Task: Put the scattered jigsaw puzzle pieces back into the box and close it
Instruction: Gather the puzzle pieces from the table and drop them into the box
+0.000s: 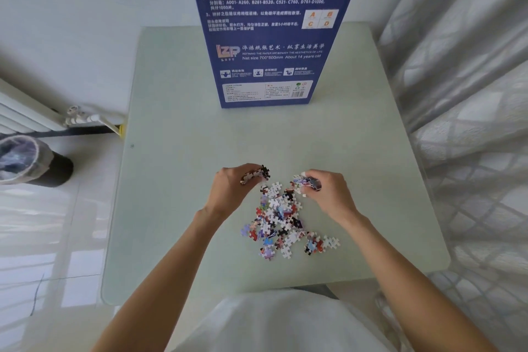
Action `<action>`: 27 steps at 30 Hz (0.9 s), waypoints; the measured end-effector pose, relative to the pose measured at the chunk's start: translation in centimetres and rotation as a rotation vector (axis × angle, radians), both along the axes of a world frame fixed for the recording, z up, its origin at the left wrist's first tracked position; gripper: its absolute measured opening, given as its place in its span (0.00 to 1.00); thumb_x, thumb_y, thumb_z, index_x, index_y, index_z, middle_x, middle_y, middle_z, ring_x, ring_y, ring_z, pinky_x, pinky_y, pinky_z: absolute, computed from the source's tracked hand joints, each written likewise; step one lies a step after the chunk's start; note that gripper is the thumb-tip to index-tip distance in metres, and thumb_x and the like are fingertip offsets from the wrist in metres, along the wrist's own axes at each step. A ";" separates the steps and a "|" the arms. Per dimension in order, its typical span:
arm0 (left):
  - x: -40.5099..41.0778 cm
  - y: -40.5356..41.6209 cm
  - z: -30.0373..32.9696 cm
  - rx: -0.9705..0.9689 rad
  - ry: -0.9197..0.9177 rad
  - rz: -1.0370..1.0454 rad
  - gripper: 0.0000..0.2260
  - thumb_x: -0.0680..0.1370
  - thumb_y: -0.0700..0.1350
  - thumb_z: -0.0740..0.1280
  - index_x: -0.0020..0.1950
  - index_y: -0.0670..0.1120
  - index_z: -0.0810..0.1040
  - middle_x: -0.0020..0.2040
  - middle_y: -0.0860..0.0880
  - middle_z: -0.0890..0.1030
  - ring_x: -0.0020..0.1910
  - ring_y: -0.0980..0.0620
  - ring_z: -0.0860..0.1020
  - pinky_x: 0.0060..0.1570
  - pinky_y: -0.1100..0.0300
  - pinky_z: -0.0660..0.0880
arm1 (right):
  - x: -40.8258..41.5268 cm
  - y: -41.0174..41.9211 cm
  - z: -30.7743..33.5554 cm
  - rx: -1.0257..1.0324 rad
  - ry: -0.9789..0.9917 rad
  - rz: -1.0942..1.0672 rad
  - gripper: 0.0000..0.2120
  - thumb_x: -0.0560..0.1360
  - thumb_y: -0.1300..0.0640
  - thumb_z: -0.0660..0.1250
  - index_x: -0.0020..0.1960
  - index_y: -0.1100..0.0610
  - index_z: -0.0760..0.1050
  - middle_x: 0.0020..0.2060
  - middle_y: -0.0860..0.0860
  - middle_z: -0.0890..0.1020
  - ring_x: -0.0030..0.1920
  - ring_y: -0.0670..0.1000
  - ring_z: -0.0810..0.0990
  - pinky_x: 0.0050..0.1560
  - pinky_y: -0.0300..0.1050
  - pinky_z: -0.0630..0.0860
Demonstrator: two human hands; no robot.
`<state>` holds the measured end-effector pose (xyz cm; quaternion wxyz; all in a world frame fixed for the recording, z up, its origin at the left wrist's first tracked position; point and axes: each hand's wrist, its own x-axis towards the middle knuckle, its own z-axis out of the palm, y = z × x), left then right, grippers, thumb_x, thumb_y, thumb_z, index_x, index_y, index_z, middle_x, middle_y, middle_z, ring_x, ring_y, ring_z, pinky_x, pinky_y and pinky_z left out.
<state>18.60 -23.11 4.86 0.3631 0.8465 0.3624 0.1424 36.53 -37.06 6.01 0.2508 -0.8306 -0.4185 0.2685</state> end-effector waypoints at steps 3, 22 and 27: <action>1.4 1.8 3.2 0.038 -0.109 -0.022 0.10 0.73 0.47 0.72 0.53 0.47 0.82 0.46 0.54 0.84 0.43 0.56 0.82 0.42 0.71 0.74 | 1.7 1.6 3.9 0.111 0.076 -0.042 0.13 0.69 0.59 0.74 0.53 0.59 0.80 0.39 0.49 0.81 0.41 0.51 0.81 0.38 0.30 0.71; 14.9 21.8 23.4 0.606 -0.230 -0.028 0.09 0.73 0.46 0.71 0.53 0.49 0.83 0.45 0.47 0.84 0.43 0.46 0.81 0.38 0.61 0.71 | 13.4 19.3 24.9 0.653 -0.129 0.022 0.14 0.69 0.58 0.74 0.53 0.56 0.79 0.47 0.47 0.82 0.44 0.44 0.80 0.48 0.41 0.78; 14.9 23.0 22.9 0.573 -0.022 -0.033 0.09 0.75 0.49 0.68 0.54 0.52 0.82 0.45 0.49 0.84 0.45 0.46 0.80 0.43 0.55 0.74 | 13.6 23.3 25.5 0.606 -0.586 0.265 0.10 0.73 0.58 0.69 0.54 0.58 0.80 0.45 0.54 0.83 0.43 0.52 0.79 0.40 0.43 0.72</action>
